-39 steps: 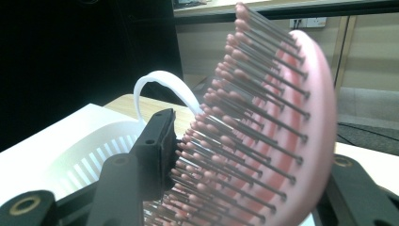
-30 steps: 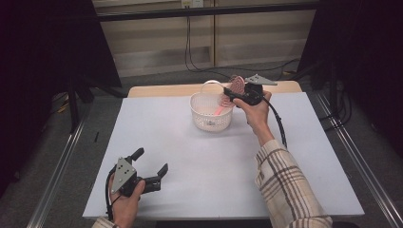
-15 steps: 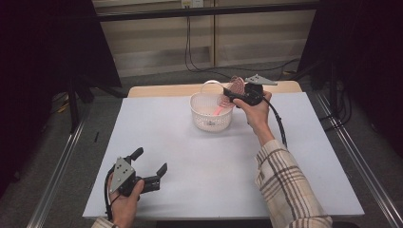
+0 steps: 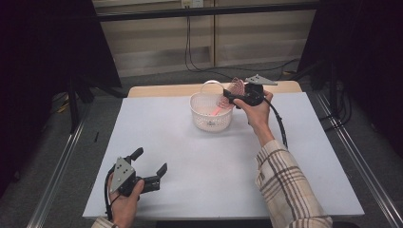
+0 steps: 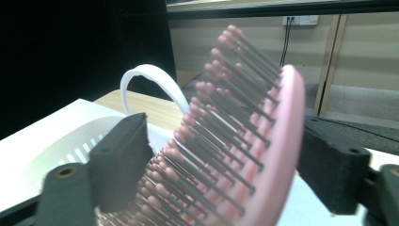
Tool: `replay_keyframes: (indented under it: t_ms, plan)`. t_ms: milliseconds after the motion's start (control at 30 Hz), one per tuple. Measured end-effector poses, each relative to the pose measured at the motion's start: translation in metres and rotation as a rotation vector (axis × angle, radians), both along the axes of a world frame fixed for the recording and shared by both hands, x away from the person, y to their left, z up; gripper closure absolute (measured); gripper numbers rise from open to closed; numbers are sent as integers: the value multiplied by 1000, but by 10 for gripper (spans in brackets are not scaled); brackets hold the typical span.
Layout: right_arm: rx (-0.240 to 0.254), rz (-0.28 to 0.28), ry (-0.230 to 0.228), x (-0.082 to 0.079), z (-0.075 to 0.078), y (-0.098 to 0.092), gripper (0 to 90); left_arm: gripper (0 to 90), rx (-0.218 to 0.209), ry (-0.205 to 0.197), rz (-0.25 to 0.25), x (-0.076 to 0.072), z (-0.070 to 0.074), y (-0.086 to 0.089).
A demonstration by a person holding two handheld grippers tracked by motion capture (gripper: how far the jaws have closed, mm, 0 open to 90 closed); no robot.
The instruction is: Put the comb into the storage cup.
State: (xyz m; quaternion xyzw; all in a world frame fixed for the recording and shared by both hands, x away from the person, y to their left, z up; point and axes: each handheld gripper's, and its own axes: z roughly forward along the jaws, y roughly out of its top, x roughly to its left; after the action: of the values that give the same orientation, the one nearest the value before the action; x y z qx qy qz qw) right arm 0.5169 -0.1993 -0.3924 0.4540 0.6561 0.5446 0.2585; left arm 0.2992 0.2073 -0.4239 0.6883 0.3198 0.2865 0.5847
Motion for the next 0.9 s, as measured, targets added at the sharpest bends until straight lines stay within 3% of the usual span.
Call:
replay_keyframes:
  t_ms: [233,900]
  plan:
    - [3,-4,-1,-1,2,-2,84,26,3,1,-1,0,0,-1]
    - [-21,-24,-77,-14,22,-7,31,27,5,-7,12,0,1,0]
